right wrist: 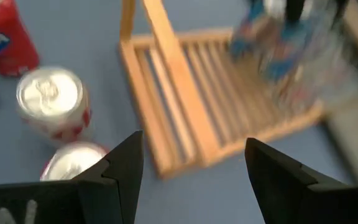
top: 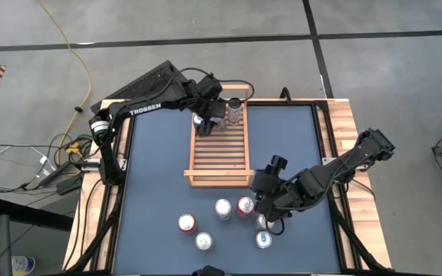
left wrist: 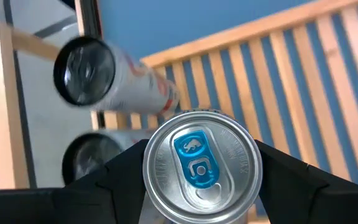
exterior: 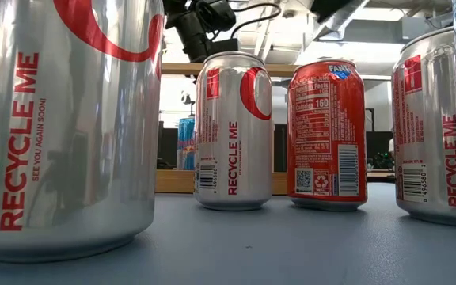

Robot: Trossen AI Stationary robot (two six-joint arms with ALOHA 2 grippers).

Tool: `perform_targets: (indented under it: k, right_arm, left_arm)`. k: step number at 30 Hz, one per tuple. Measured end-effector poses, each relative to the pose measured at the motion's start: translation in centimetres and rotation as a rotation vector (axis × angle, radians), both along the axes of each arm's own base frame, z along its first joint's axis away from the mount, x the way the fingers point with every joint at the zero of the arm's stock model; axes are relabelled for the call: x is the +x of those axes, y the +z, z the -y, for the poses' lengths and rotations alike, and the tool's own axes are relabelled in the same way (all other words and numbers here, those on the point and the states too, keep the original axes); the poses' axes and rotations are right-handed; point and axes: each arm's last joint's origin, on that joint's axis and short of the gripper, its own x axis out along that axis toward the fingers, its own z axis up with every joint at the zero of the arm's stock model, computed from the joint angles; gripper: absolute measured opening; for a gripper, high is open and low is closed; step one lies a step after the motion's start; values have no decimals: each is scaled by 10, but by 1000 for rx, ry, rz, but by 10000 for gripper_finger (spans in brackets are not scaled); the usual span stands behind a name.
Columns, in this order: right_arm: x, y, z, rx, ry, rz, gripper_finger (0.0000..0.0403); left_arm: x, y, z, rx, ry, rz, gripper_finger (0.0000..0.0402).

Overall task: Place canned beverage on shelf
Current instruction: Put the left blue soda can on the shelf aligned with the other blue soda can

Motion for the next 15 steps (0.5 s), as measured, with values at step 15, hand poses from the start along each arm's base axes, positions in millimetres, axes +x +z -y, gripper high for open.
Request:
perform_targets:
  k: [15]
  right_arm:
    - [-162,181,93,-78,496,497,219]
  left_arm:
    - [2,0,4,-102,-20,46,238]
